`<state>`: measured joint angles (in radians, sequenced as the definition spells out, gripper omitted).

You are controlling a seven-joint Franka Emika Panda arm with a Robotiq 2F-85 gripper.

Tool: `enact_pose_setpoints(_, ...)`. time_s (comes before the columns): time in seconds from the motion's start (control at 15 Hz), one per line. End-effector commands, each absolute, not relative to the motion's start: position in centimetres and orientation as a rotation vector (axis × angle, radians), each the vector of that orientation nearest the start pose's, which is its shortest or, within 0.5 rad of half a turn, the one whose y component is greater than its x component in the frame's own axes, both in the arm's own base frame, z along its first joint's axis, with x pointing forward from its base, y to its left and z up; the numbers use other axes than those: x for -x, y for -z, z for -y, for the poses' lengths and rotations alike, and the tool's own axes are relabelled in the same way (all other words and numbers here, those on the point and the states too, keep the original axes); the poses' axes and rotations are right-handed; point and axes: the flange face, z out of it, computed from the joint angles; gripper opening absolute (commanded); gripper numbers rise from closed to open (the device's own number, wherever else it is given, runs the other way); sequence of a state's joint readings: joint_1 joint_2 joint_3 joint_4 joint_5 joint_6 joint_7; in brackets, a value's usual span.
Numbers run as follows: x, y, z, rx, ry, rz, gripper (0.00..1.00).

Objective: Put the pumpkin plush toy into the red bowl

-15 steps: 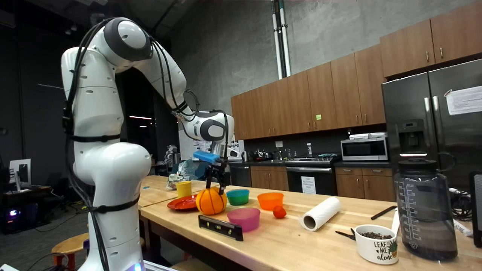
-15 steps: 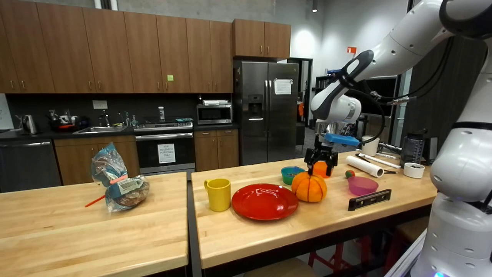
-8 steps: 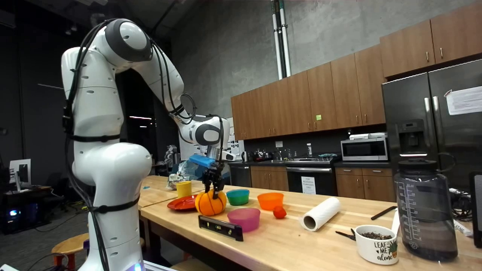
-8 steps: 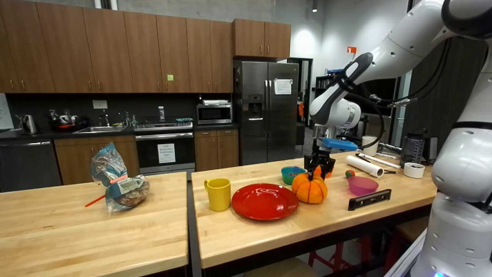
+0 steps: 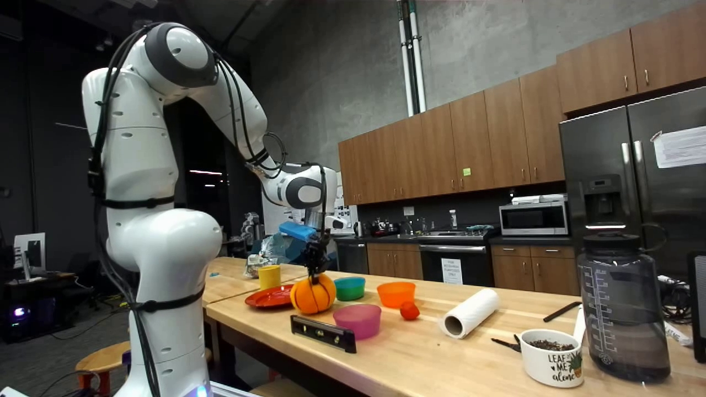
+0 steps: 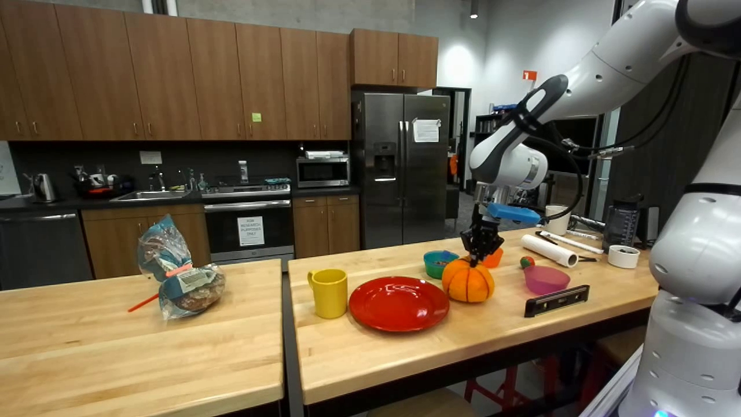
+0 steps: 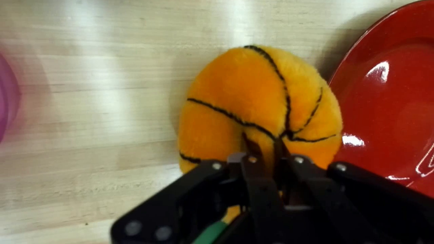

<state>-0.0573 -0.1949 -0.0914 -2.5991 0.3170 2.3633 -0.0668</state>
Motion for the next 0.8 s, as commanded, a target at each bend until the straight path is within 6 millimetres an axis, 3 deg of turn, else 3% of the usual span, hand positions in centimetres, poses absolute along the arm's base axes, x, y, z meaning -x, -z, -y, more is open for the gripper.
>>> enact_pose_setpoints(0.0,-41.5,-34.0,7.5,2.856,0.035,-0.504,0.02)
enact_pose_setpoints(0.73,-44.1,-39.1,14.7,2.776,0.271,-0.853,0.02)
